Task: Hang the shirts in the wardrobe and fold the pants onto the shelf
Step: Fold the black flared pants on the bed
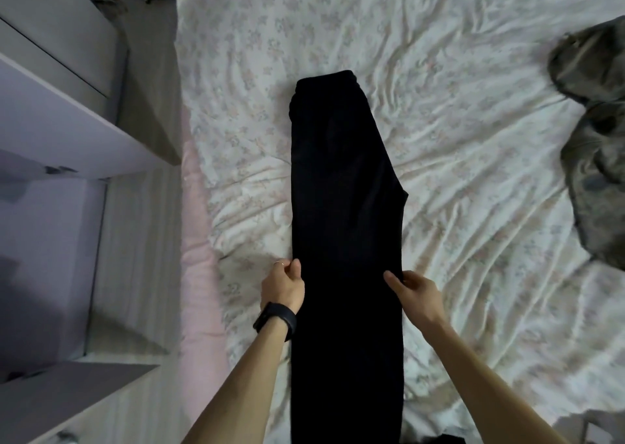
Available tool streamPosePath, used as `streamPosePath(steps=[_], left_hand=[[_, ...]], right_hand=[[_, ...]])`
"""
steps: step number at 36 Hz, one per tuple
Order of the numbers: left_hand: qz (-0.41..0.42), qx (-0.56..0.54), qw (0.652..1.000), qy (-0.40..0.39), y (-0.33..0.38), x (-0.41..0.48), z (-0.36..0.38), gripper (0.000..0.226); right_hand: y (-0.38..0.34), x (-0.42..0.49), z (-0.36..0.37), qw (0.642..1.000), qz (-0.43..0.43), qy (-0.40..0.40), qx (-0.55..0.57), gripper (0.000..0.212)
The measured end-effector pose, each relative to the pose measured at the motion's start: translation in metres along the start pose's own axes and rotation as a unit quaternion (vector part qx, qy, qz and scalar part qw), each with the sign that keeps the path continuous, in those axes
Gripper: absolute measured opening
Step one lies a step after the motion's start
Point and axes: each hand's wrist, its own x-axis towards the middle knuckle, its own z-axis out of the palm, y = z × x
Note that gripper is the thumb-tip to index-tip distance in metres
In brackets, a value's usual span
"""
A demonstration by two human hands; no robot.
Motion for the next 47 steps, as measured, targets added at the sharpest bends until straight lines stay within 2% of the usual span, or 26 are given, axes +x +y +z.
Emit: streamPosePath(steps=[3, 5, 8, 13, 17, 19, 21, 24, 27, 29, 32, 35, 40, 43, 47], left_hand=[[0.038, 0.007, 0.999, 0.000, -0.003, -0.010, 0.000, 0.051], [0.052, 0.075, 0.996, -0.002, -0.011, -0.022, 0.000, 0.059], [0.071, 0.169, 0.983, -0.031, -0.035, -0.046, 0.004, 0.055], [0.058, 0.202, 0.975, -0.068, -0.073, -0.082, 0.015, 0.037], [0.024, 0.198, 0.972, -0.122, -0.101, -0.102, 0.028, 0.057], [0.016, 0.187, 0.974, -0.127, -0.115, -0.114, 0.033, 0.057], [0.012, 0.153, 0.980, -0.124, -0.126, -0.122, 0.035, 0.051], [0.010, 0.035, 0.994, -0.105, -0.138, -0.134, 0.036, 0.041], [0.039, 0.025, 0.998, -0.045, -0.151, -0.141, 0.033, 0.032], [0.038, 0.051, 0.998, -0.019, -0.159, -0.139, 0.037, 0.041], [0.038, 0.085, 0.995, -0.034, -0.171, -0.141, 0.049, 0.063], [0.032, 0.089, 0.995, -0.027, -0.184, -0.151, 0.061, 0.067], [0.008, 0.057, 0.995, -0.081, -0.218, -0.181, 0.076, 0.052], [0.012, 0.025, 0.992, -0.122, -0.236, -0.193, 0.079, 0.051], [0.052, 0.113, 0.978, -0.169, -0.262, -0.203, 0.079, 0.056]], right_hand=[[0.009, -0.010, -0.001, 0.997, 0.038, -0.056, 0.029, 0.020], [0.021, -0.018, -0.003, 0.996, 0.046, -0.074, 0.023, 0.019], [0.043, -0.035, -0.009, 0.992, 0.060, -0.108, 0.001, 0.019], [0.082, -0.065, -0.007, 0.981, 0.082, -0.174, -0.025, 0.019], [0.111, -0.075, 0.000, 0.971, 0.093, -0.212, -0.060, 0.021], [0.127, -0.079, 0.004, 0.969, 0.081, -0.223, -0.073, 0.019], [0.141, -0.083, 0.006, 0.972, 0.062, -0.212, -0.077, 0.017], [0.159, -0.092, 0.009, 0.977, 0.043, -0.195, -0.069, 0.021], [0.169, -0.104, 0.019, 0.973, 0.030, -0.210, -0.088, 0.025], [0.173, -0.108, 0.028, 0.966, 0.013, -0.213, -0.147, 0.026], [0.181, -0.113, 0.038, 0.957, -0.019, -0.173, -0.231, 0.033], [0.194, -0.122, 0.047, 0.967, -0.040, -0.137, -0.210, 0.039], [0.212, -0.139, 0.050, 0.982, 0.007, -0.170, -0.086, 0.033], [0.218, -0.138, 0.050, 0.982, 0.018, -0.168, -0.079, 0.038], [0.234, -0.143, 0.049, 0.986, 0.006, -0.155, -0.067, 0.021]])
